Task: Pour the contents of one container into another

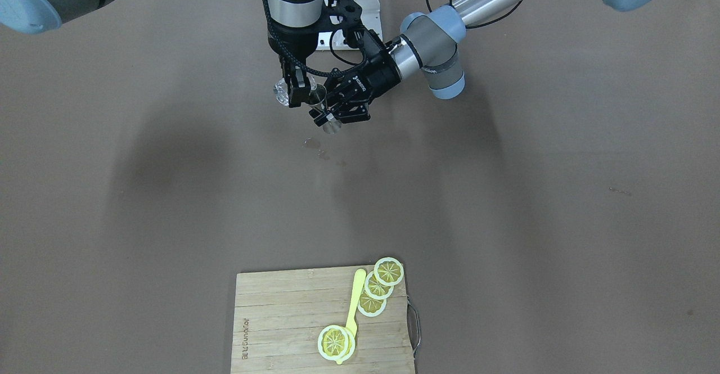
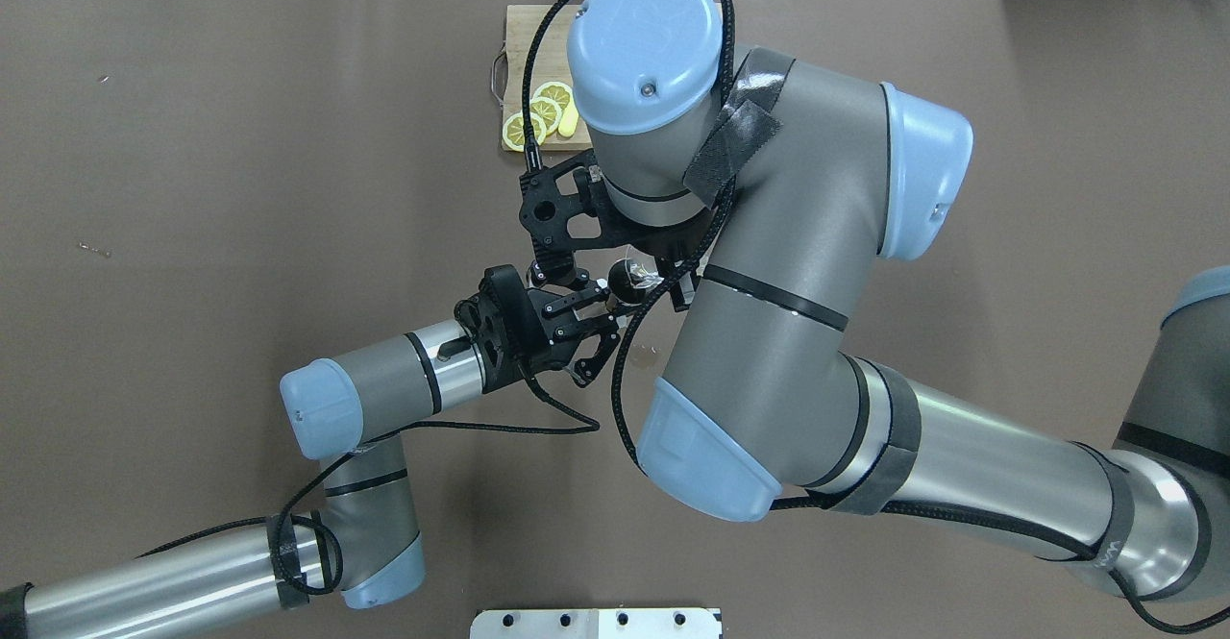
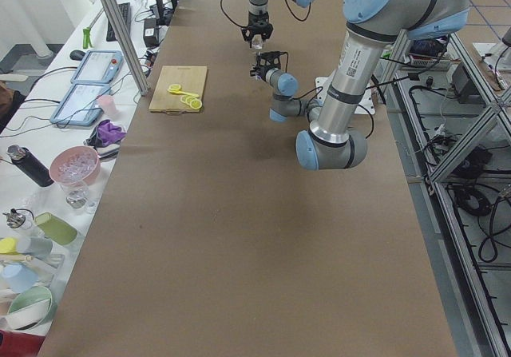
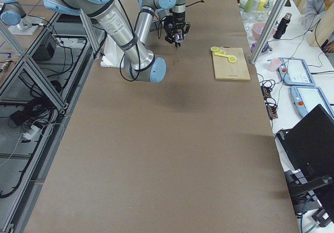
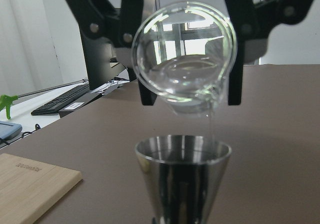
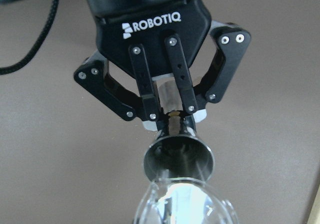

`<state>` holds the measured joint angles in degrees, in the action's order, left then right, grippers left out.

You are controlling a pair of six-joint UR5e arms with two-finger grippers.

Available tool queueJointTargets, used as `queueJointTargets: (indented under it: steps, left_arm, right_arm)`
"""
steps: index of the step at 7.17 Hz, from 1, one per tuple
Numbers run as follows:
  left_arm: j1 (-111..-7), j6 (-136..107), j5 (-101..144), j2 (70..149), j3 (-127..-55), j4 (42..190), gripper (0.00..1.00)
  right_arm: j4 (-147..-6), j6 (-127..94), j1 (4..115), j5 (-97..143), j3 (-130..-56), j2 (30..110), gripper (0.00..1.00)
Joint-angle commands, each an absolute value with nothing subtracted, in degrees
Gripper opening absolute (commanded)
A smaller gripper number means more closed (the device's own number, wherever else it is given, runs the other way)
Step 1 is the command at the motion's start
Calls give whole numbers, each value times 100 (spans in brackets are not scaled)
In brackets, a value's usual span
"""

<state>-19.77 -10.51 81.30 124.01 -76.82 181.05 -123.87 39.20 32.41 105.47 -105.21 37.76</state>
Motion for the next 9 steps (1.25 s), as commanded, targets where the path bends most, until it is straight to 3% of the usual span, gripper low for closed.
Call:
queueJointTargets:
  steps: [1,9]
  left_arm:
    - [-1978,-1046,8130,12401,-7682,18105,0]
    - [-1978,-1046,8130,12410,-7646,18088,0]
  right_arm:
    - [-12384,3920,3243,10529,-10503,3771,0]
    - [-12208,3788,3383,10695,-10608,3709,0]
